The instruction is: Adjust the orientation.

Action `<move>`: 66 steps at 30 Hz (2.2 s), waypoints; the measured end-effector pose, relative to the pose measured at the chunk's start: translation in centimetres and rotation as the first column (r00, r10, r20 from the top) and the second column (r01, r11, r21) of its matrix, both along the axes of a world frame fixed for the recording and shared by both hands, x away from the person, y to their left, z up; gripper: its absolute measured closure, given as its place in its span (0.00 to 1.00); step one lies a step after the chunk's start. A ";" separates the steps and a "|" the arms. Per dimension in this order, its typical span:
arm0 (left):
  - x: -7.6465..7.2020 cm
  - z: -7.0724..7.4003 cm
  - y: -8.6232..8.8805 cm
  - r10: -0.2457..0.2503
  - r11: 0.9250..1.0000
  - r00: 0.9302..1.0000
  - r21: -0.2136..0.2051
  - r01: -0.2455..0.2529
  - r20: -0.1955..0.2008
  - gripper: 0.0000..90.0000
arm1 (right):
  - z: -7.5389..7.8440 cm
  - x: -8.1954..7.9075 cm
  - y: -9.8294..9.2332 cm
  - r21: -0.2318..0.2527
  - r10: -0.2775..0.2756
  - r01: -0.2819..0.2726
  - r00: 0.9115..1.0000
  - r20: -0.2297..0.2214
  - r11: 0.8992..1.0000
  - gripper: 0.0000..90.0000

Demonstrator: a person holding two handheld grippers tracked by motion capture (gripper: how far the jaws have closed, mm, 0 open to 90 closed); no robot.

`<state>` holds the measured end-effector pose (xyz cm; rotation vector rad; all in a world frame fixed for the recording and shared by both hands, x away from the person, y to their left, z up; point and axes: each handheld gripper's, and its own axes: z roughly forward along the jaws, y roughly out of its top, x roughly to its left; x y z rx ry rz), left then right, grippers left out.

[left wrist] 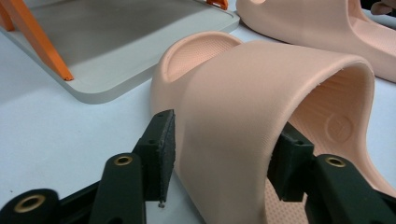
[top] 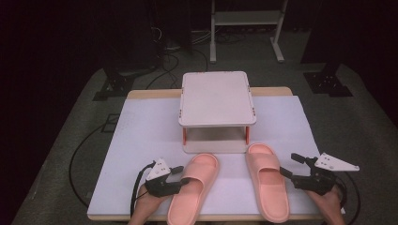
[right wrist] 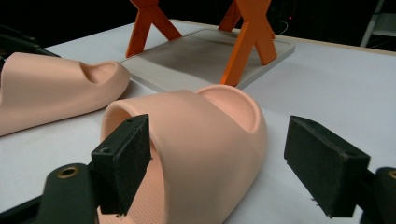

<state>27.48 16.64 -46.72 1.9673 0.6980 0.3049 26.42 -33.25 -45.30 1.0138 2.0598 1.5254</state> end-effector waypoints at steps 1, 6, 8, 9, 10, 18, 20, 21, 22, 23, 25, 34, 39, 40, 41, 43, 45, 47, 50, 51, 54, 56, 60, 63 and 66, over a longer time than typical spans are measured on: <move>0.0 0.0 0.0 0.000 1.000 1.000 0.008 0.000 0.002 0.56 | 0.0 0.0 0.0 0.001 0.003 -0.003 1.000 -0.003 1.000 0.25; -0.1 0.0 -0.1 -0.011 1.000 1.000 0.014 0.011 0.003 0.61 | -0.3 0.1 0.5 -0.012 0.034 -0.034 0.999 -0.018 0.999 0.25; -0.1 0.0 -0.1 -0.011 1.000 1.000 0.016 0.010 0.007 0.63 | -0.4 0.2 0.8 -0.029 0.038 -0.039 0.999 -0.025 0.999 0.25; -0.2 0.0 -0.1 -0.009 1.000 1.000 0.016 0.009 0.006 0.63 | -0.5 0.2 0.9 -0.037 0.040 -0.041 0.999 -0.029 0.998 0.25; -0.2 0.0 -0.1 -0.008 1.000 1.000 0.016 0.008 0.007 0.63 | -0.7 0.2 1.1 -0.041 0.045 -0.046 0.998 -0.036 0.998 0.26; -0.2 0.1 -0.2 -0.004 1.000 1.000 0.016 0.004 0.015 0.64 | -1.2 0.5 1.8 -0.085 0.041 -0.046 0.997 -0.059 0.995 0.30; -0.2 0.1 -0.2 -0.003 1.000 1.000 0.017 0.003 0.017 0.65 | -1.3 0.6 1.9 -0.094 0.040 -0.046 0.997 -0.065 0.994 0.32; -0.2 0.1 -0.2 -0.002 1.000 1.000 0.017 0.002 0.017 0.65 | -1.3 0.6 2.0 -0.098 0.040 -0.046 0.997 -0.063 0.994 0.32; -0.2 0.1 -0.2 -0.002 1.000 1.000 0.016 0.001 0.016 0.65 | -1.4 0.6 2.0 -0.105 0.037 -0.044 0.997 -0.065 0.994 0.33; -0.3 0.1 -0.2 -0.001 1.000 1.000 0.017 0.000 0.018 0.65 | -1.5 0.7 2.1 -0.107 0.035 -0.042 0.997 -0.070 0.993 0.34; -0.3 0.1 -0.2 0.001 1.000 1.000 0.015 -0.001 0.017 0.66 | -1.6 0.7 2.2 -0.118 0.031 -0.039 0.997 -0.076 0.992 0.36; -0.3 0.2 -0.1 0.010 1.000 1.000 0.014 -0.010 0.020 0.68 | -1.7 0.8 2.6 -0.162 0.007 -0.018 0.998 -0.068 0.987 0.48; -0.3 0.2 -0.1 0.013 1.000 1.000 0.015 -0.013 0.023 0.69 | -1.8 0.7 2.8 -0.190 -0.016 0.005 0.998 -0.056 0.982 0.54; -0.3 0.2 -0.1 0.013 1.000 1.000 0.014 -0.013 0.023 0.69 | -1.8 0.7 2.8 -0.194 -0.020 0.009 0.998 -0.055 0.981 0.54; -0.3 0.2 -0.1 0.015 1.000 1.000 0.013 -0.015 0.023 0.69 | -1.8 0.7 2.8 -0.197 -0.022 0.011 0.998 -0.054 0.980 0.55; -0.3 0.2 -0.1 0.017 1.000 1.000 0.012 -0.017 0.024 0.70 | -1.8 0.7 2.9 -0.207 -0.026 0.016 0.999 -0.044 0.978 0.56; -0.3 0.3 -0.1 0.017 1.000 1.000 0.012 -0.017 0.024 0.70 | -1.7 0.6 3.0 -0.215 -0.032 0.023 0.999 -0.040 0.976 0.58; -0.4 0.3 -0.1 0.017 1.000 1.000 0.012 -0.018 0.024 0.70 | -1.7 0.5 3.0 -0.217 -0.035 0.027 0.999 -0.034 0.976 0.59; -0.4 0.3 -0.1 0.020 1.000 0.999 0.010 -0.020 0.028 0.70 | -1.6 0.5 3.0 -0.221 -0.037 0.030 0.999 -0.031 0.975 0.61; -0.4 0.3 -0.1 0.019 1.000 0.999 0.011 -0.020 0.027 0.71 | -1.6 0.4 3.0 -0.223 -0.038 0.031 0.999 -0.028 0.974 0.61; -0.4 0.4 0.0 0.024 1.000 0.999 0.007 -0.024 0.029 0.71 | -1.6 0.4 3.0 -0.226 -0.041 0.035 0.999 -0.023 0.973 0.62; -0.4 0.4 0.0 0.028 1.000 0.999 0.003 -0.028 0.030 0.71 | -1.6 0.4 3.0 -0.229 -0.044 0.037 0.999 -0.022 0.973 0.63; -0.4 0.5 0.1 0.034 0.999 0.999 -0.004 -0.034 0.036 0.72 | -1.5 0.3 3.1 -0.232 -0.046 0.041 0.999 -0.016 0.972 0.65; -0.4 0.5 0.2 0.037 0.999 0.999 -0.006 -0.037 0.036 0.72 | -1.5 0.2 3.1 -0.234 -0.043 0.039 0.999 -0.013 0.972 0.67; -0.4 0.5 0.2 0.038 0.999 0.999 -0.004 -0.038 0.035 0.73 | -1.4 0.2 3.2 -0.234 -0.034 0.030 0.999 -0.016 0.972 0.71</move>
